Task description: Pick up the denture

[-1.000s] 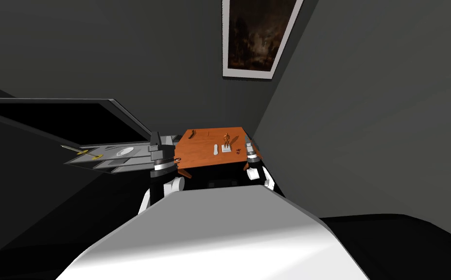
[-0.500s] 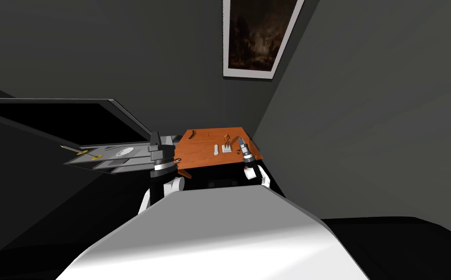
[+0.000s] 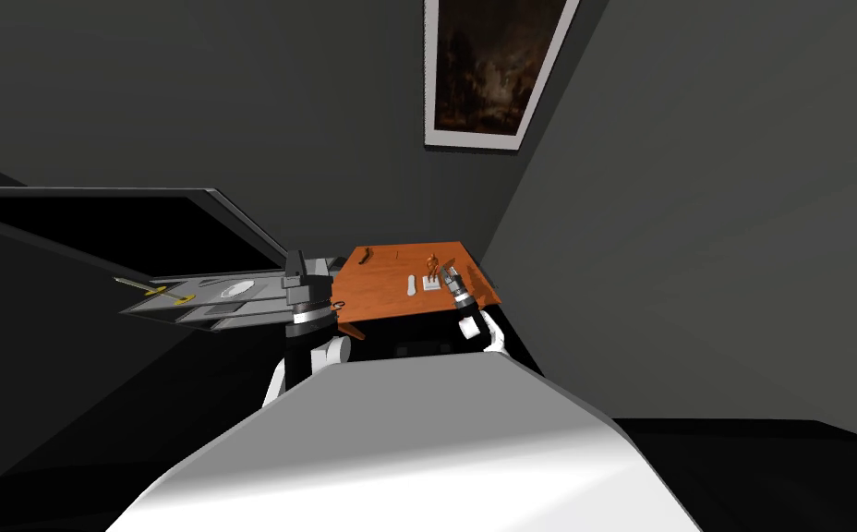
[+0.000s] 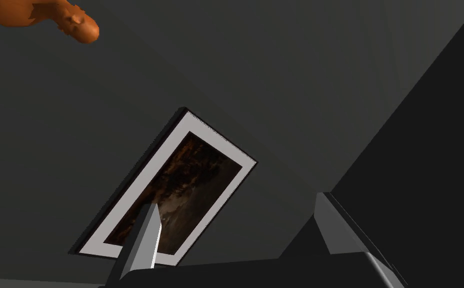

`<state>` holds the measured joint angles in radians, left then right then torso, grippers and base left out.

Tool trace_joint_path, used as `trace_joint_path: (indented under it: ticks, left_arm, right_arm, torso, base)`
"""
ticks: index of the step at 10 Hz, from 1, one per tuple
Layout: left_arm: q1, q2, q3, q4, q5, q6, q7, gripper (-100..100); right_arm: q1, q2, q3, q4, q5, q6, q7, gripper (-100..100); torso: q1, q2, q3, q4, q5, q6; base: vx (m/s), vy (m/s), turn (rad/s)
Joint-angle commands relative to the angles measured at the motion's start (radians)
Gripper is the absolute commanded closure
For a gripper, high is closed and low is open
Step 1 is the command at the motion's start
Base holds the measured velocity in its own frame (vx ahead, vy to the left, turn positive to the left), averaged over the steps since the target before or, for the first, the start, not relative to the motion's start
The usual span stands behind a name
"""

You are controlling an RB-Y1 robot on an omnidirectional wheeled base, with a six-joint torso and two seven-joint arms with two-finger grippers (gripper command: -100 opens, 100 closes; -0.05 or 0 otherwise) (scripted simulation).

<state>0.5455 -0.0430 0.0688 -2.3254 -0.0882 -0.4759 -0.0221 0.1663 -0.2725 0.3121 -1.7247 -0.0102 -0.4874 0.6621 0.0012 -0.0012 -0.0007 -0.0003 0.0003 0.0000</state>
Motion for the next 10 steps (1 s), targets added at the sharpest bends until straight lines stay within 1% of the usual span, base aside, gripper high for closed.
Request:
trace_joint_path:
  ticks: [1, 2, 3, 4, 5, 7, 8, 9, 10]
  left_arm:
    - [0.0, 0.0, 0.0, 0.0, 0.0, 0.0, 0.0, 0]
    - [0.0, 0.0, 0.0, 0.0, 0.0, 0.0, 0.0, 0]
    - [0.0, 0.0, 0.0, 0.0, 0.0, 0.0, 0.0, 0]
    - [0.0, 0.0, 0.0, 0.0, 0.0, 0.0, 0.0, 0]
    - [0.0, 0.0, 0.0, 0.0, 0.0, 0.0, 0.0, 0]
    - [0.0, 0.0, 0.0, 0.0, 0.0, 0.0, 0.0, 0]
    - [0.0, 0.0, 0.0, 0.0, 0.0, 0.0, 0.0, 0]
    - [0.0, 0.0, 0.0, 0.0, 0.0, 0.0, 0.0, 0]
    - [0.0, 0.0, 0.0, 0.0, 0.0, 0.0, 0.0, 0]
  right_arm:
    - [-0.01, -0.009, 0.017, 0.024, 0.0, 0.001, 0.05, -100]
    - [-0.01, -0.009, 0.017, 0.024, 0.0, 0.001, 0.057, -100]
    - [-0.042, -0.023, 0.052, 0.072, 0.002, 0.011, 0.097, -100]
    - [-0.042, -0.023, 0.052, 0.072, 0.002, 0.011, 0.118, -100]
    - [-0.074, -0.038, 0.087, 0.119, 0.004, 0.023, 0.145, -100]
    - [-0.074, -0.038, 0.087, 0.123, 0.004, 0.023, 0.181, -100]
    - [-0.107, -0.053, 0.122, 0.168, 0.006, 0.034, 0.218, -100]
    - [-0.107, -0.053, 0.122, 0.175, 0.006, 0.034, 0.243, -100]
    - [-0.14, -0.069, 0.157, 0.208, 0.008, 0.046, 0.275, -100]
  torso:
    - [0.0, 0.0, 0.0, 0.0, 0.0, 0.0]
    - [0.0, 0.0, 0.0, 0.0, 0.0, 0.0]
    - [-0.001, 0.001, 0.0, 0.0, 0.0, 0.0]
    - [-0.001, 0.0, 0.0, 0.0, 0.0, 0.0]
    - [-0.001, 0.0, 0.0, 0.0, 0.0, 0.0]
    - [0.0, 0.0, 0.0, 0.0, 0.0, 0.0]
    - [-0.001, 0.001, 0.0, 0.0, 0.0, 0.0]
    - [-0.001, 0.001, 0.0, 0.0, 0.0, 0.0]
    - [-0.001, 0.001, 0.0, 0.0, 0.0, 0.0]
  base:
    - [0.013, 0.014, 0.002]
    - [0.006, 0.004, -0.002]
    - [0.012, 0.007, -0.003]
    - [0.012, 0.01, 0.0]
    - [0.014, 0.019, -0.002]
    - [0.006, 0.007, 0.0]
    - [0.009, 0.007, -0.003]
    - [0.01, 0.01, 0.002]
    - [0.015, 0.02, -0.003]
